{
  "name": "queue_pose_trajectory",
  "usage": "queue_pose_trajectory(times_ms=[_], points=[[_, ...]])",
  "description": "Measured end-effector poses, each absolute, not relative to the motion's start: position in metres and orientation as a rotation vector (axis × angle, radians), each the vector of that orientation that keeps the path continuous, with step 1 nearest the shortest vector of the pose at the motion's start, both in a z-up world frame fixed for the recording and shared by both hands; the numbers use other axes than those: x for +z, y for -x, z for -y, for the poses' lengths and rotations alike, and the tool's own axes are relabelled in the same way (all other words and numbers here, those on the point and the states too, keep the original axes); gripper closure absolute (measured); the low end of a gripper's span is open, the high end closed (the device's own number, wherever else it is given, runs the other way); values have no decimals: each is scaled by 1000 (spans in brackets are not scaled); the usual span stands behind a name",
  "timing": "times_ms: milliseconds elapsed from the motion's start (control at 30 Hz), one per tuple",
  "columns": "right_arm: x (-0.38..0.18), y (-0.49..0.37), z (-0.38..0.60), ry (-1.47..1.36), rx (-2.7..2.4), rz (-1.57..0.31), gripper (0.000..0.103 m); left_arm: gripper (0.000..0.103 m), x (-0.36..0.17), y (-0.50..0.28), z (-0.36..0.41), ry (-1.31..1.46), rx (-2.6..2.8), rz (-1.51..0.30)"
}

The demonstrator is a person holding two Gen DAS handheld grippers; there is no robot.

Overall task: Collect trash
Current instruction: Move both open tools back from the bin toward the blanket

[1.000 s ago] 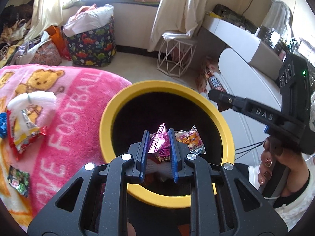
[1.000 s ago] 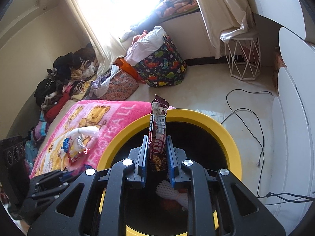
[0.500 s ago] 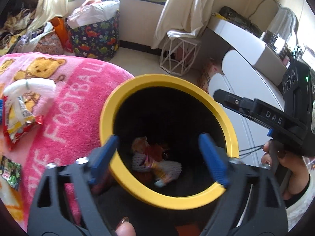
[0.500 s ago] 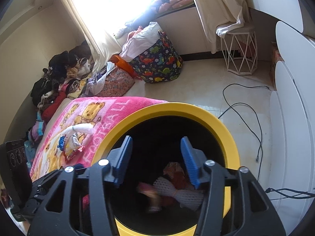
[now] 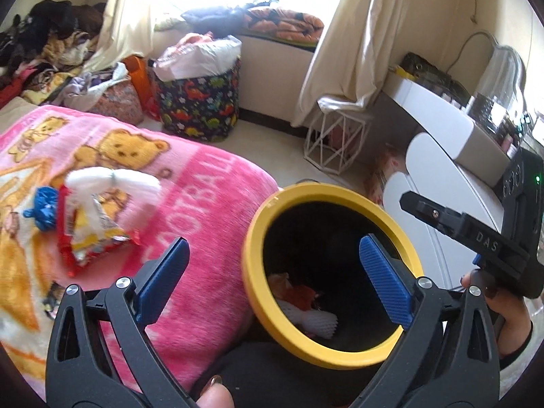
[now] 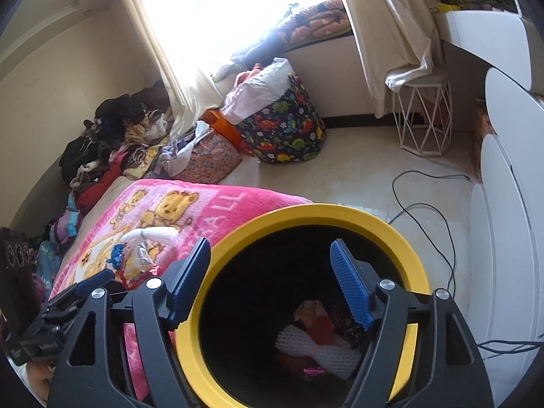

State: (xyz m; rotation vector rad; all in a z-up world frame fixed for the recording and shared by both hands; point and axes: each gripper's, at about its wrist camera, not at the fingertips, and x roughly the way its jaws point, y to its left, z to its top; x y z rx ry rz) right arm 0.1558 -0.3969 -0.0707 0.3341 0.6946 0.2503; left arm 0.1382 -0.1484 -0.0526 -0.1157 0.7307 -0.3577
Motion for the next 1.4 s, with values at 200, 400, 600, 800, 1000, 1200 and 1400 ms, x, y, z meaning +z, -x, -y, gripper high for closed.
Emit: queue_pose_trajectory(times_ms=[200,400,600,800,1000,1200,1400], points=[[-63,-155,379,-309,281,-681,29,11,-39,-136,127,143,-308,-689],[-55,-153,360,-289,321,-668,27,11,-28,-133,109,153,-263,-648],[-50,-153,341,-261,360,-663,26,11,-21,-134,91,173,-224,-623],[-48,-153,324,-238,397,-667,25,11,-17,-134,75,193,-184,-609],[-45,-151,305,-212,434,-665,24,11,-15,-136,58,210,-147,-594],[-43,-151,284,-183,469,-670,24,11,-14,-139,40,227,-109,-583],[-44,-153,261,-151,510,-681,23,11,-14,-142,20,241,-71,-576]])
